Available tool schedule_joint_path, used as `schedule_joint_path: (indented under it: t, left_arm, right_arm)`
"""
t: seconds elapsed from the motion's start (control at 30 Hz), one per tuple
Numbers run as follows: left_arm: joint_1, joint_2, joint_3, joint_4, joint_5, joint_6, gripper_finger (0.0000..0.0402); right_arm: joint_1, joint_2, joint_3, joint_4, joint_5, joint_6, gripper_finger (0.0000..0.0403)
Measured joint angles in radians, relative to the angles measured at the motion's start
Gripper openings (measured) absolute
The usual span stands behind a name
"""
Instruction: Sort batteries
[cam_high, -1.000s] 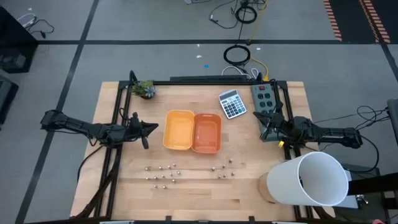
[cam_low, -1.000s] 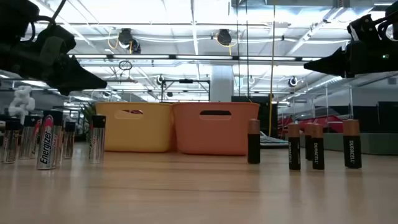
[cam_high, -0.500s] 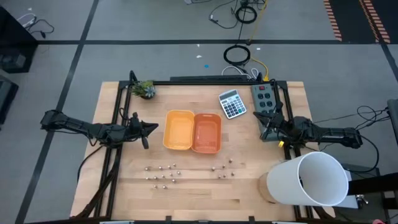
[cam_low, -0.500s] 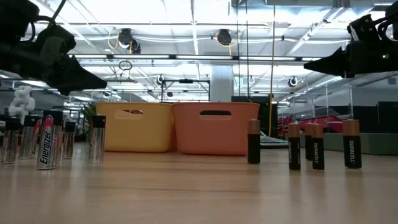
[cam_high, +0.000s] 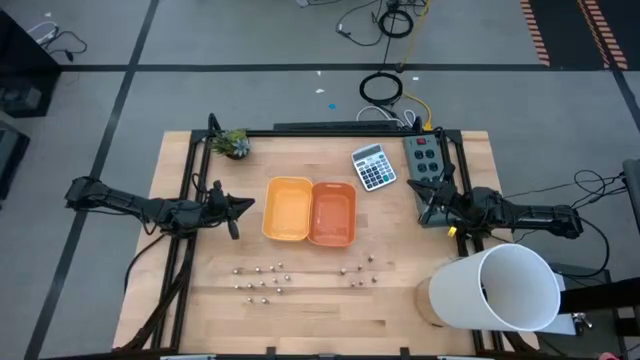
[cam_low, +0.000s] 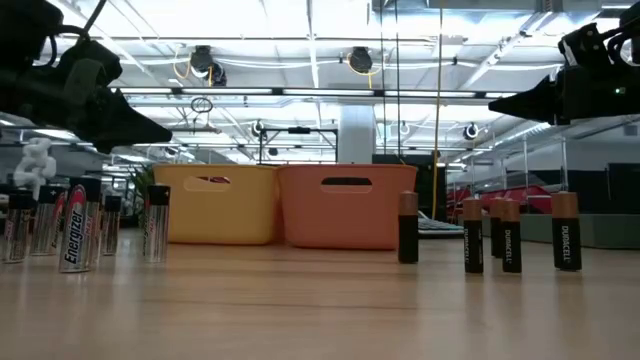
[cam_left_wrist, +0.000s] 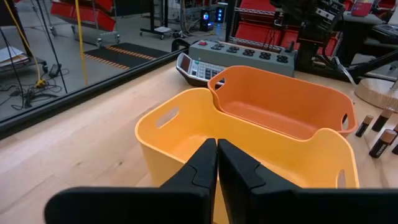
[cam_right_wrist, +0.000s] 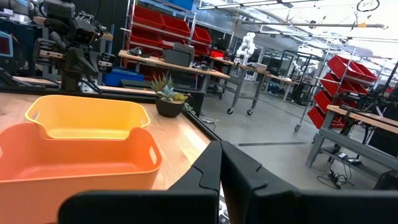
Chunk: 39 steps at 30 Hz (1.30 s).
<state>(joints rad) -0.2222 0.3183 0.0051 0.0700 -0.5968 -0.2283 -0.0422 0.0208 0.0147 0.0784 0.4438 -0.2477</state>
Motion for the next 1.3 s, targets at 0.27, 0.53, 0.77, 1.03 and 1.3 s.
schedule_joint_path:
  t: [0.27, 0.53, 0.77, 1.03, 1.3]
  left_arm:
    - [0.000, 0.000, 0.000, 0.000, 0.000, 0.000, 0.0024]
    - [0.000, 0.000, 0.000, 0.000, 0.000, 0.000, 0.0024]
    - [0.000, 0.000, 0.000, 0.000, 0.000, 0.000, 0.0024]
    - [0.000, 0.000, 0.000, 0.000, 0.000, 0.000, 0.0024]
    - [0.000, 0.000, 0.000, 0.001, 0.000, 0.002, 0.0024]
  right_arm:
    - [0.000, 0.000, 0.000, 0.000, 0.000, 0.000, 0.0000]
    - [0.000, 0.000, 0.000, 0.000, 0.000, 0.000, 0.0000]
    - [0.000, 0.000, 0.000, 0.010, 0.000, -0.001, 0.0000]
    - [0.000, 0.000, 0.000, 0.022, 0.000, 0.008, 0.0000]
    - [0.000, 0.000, 0.000, 0.022, -0.057, 0.111, 0.0000]
